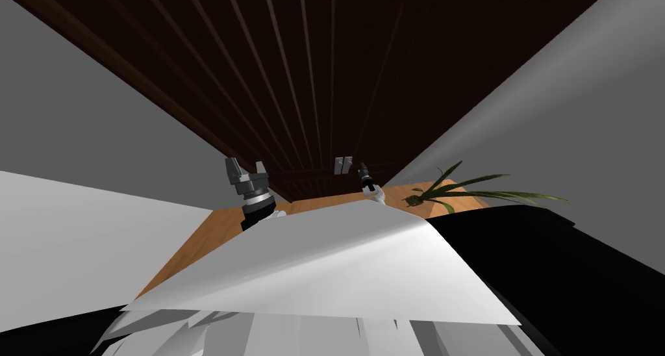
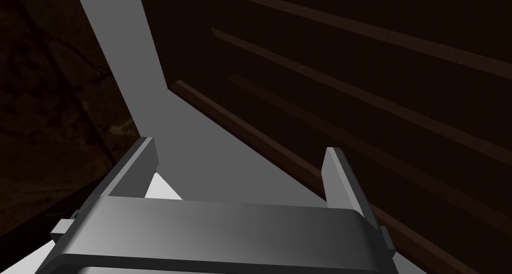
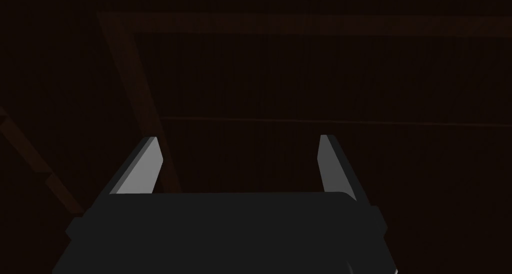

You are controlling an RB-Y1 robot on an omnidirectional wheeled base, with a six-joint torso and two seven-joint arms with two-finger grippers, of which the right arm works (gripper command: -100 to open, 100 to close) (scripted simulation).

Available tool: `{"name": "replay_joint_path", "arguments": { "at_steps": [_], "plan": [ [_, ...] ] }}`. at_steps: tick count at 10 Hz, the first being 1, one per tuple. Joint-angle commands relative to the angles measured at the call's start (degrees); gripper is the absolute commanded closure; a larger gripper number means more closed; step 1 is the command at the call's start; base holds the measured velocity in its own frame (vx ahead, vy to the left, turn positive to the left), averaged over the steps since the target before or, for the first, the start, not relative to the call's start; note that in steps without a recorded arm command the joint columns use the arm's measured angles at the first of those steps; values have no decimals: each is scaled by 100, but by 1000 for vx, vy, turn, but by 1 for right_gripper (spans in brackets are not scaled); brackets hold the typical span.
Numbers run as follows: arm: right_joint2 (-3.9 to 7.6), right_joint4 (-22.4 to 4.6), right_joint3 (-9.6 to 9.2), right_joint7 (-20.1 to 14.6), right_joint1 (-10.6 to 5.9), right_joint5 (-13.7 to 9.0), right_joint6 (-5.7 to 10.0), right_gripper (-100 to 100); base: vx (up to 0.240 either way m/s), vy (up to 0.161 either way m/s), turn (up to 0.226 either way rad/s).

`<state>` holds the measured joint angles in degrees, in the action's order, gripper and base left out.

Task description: Pull the door open

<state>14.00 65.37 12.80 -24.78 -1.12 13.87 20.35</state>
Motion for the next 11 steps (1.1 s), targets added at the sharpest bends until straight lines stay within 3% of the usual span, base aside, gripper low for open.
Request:
{"name": "replay_joint_path", "arguments": {
  "at_steps": [1,2,3,4,9,11],
  "plan": [
    [-55,-20,-104,-19,-120,3,60,-100,247,148,205],
    [-110,1,-182,-24,-187,12,83,-100,230,179,160],
    [-97,31,-137,-13,-146,13,24,-100,101,79,25],
    [-97,31,-137,-13,-146,13,24,100,-13,-8,-34],
    [-97,31,-137,-13,-146,13,24,100,-20,-12,11],
    [33,-24,-16,-36,-3,-4,-4,100,-134,-119,-141]
  ]
}}
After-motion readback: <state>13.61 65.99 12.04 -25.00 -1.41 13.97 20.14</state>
